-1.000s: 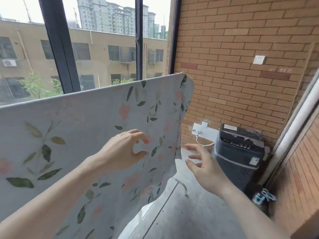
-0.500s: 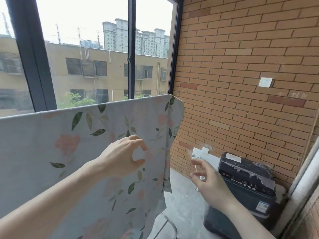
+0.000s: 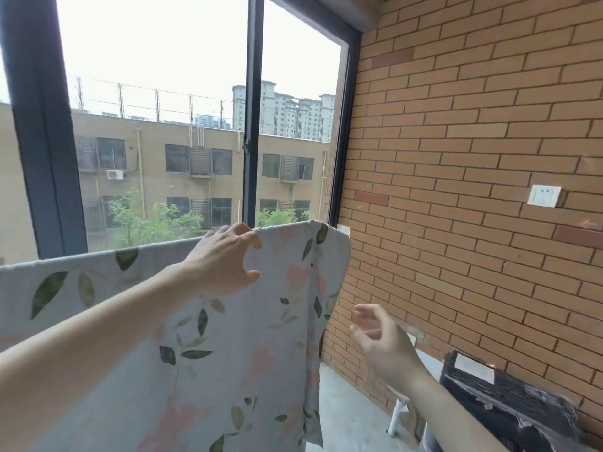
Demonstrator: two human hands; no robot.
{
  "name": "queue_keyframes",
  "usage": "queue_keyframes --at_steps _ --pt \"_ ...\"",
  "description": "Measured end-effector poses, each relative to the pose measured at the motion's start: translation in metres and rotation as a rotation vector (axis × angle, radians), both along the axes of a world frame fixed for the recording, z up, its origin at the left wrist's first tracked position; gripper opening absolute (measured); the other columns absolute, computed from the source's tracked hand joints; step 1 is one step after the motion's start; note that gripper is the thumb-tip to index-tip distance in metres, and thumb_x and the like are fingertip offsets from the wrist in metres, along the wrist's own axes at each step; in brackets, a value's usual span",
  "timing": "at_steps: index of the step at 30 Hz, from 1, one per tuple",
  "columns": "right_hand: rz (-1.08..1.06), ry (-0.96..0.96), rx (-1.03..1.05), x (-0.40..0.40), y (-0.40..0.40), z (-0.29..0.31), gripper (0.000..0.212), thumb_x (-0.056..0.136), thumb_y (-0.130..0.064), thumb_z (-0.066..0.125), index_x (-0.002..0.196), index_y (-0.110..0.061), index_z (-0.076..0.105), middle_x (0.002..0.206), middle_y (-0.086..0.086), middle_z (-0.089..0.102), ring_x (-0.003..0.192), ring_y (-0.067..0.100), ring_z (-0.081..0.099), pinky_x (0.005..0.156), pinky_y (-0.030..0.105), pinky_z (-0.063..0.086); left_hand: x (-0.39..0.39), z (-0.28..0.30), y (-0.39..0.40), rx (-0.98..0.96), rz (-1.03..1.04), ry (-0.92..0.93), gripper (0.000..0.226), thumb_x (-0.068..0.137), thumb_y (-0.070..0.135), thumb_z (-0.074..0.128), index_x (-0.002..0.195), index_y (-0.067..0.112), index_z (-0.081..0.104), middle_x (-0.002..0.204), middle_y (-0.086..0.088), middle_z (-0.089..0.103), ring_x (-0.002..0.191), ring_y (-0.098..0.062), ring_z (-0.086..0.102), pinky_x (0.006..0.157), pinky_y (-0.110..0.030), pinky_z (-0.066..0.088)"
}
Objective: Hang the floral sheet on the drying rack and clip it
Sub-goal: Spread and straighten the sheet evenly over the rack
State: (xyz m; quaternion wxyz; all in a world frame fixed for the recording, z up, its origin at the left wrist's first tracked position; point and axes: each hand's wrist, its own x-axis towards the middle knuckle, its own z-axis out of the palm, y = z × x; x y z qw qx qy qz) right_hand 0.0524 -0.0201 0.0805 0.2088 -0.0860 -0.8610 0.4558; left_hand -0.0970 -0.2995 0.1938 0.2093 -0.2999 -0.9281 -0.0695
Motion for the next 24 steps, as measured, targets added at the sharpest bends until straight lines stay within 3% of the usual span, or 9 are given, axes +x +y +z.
queue_keyframes --at_steps 4,9,13,16,19,22,24 --pt "-0.035 -0.010 0.067 -0.052 0.038 0.009 0.028 0.098 -0.036 0.067 0.122 -0.041 0.055 0.123 -0.026 0.059 0.092 0.004 0.068 0.083 0.027 0.057 -0.055 0.005 0.036 0.014 0.037 -0.020 0.065 0.086 0.054 0.068 0.145 0.033 0.048 0.150 0.006 0.042 0.134 -0.020 0.045 0.112 -0.039 0.037" --pt "-0.083 0.007 0.021 -0.119 0.085 0.013 0.024 0.097 -0.037 0.067 0.119 -0.040 0.057 0.120 -0.021 0.061 0.075 0.013 0.075 0.082 0.045 0.063 -0.123 -0.007 0.085 -0.023 0.099 -0.028 0.079 0.084 0.052 0.067 0.154 0.027 0.038 0.151 -0.001 0.041 0.136 -0.025 0.044 0.112 -0.042 0.038" --pt "-0.109 -0.035 0.053 -0.174 0.110 0.017 0.028 0.097 -0.043 0.065 0.123 -0.038 0.057 0.121 -0.022 0.060 0.085 0.016 0.074 0.081 0.041 0.062 -0.157 -0.027 0.105 -0.101 0.221 -0.029 0.092 0.083 0.053 0.065 0.160 0.022 0.024 0.145 -0.004 0.046 0.134 -0.027 0.046 0.112 -0.043 0.038" --pt "-0.097 -0.037 -0.008 -0.220 0.125 0.021 0.030 0.099 -0.041 0.063 0.127 -0.033 0.055 0.121 -0.020 0.061 0.079 0.016 0.074 0.067 0.032 0.062 -0.168 -0.038 0.113 -0.119 0.275 0.087 0.087 0.082 0.052 0.060 0.157 0.023 0.028 0.136 -0.003 0.051 0.128 -0.027 0.050 0.107 -0.042 0.038" --pt "-0.087 -0.052 -0.078 -0.274 0.143 0.019 0.046 0.099 -0.041 0.064 0.140 -0.024 0.052 0.126 -0.008 0.062 0.085 0.020 0.074 0.060 0.026 0.058 -0.174 -0.051 0.117 -0.134 0.331 0.186 0.081 0.079 0.054 0.057 0.152 0.024 0.035 0.129 -0.003 0.056 0.119 -0.026 0.054 0.100 -0.042 0.039" --pt "-0.096 -0.062 -0.166 -0.320 0.156 0.016 0.063 0.098 -0.044 0.065 0.152 -0.019 0.043 0.134 -0.002 0.061 0.089 0.023 0.073 0.065 0.031 0.061 -0.178 -0.057 0.115 -0.089 0.373 0.236 0.070 0.073 0.056 0.060 0.134 0.023 0.052 0.112 -0.002 0.062 0.104 -0.027 0.060 0.091 -0.043 0.042" --pt "-0.085 -0.053 -0.252 -0.348 0.163 0.016 0.066 0.099 -0.043 0.065 0.153 -0.017 0.040 0.137 0.000 0.060 0.086 0.026 0.073 0.060 0.031 0.059 -0.185 -0.061 0.116 -0.062 0.405 0.278 0.061 0.068 0.056 0.062 0.119 0.021 0.059 0.100 -0.002 0.062 0.093 -0.027 0.061 0.085 -0.044 0.044"
